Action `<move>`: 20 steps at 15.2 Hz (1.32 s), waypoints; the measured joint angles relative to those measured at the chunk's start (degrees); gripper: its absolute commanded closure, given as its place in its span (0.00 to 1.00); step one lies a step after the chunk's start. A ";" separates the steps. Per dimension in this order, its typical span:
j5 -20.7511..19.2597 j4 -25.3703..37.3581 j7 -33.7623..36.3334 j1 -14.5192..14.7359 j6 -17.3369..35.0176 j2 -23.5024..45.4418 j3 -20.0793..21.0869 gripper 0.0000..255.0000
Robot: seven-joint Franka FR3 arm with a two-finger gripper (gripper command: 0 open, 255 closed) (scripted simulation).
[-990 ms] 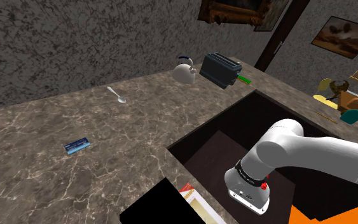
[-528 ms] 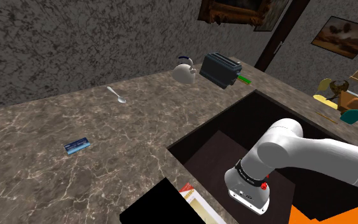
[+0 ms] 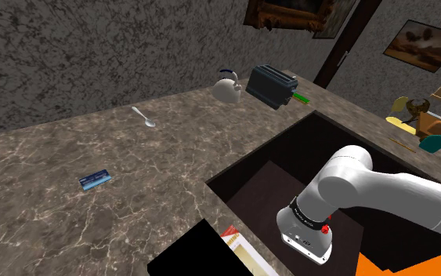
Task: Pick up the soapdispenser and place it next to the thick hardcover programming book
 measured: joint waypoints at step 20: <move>7.70 -12.95 -1.54 4.52 7.73 -8.21 7.78 1.00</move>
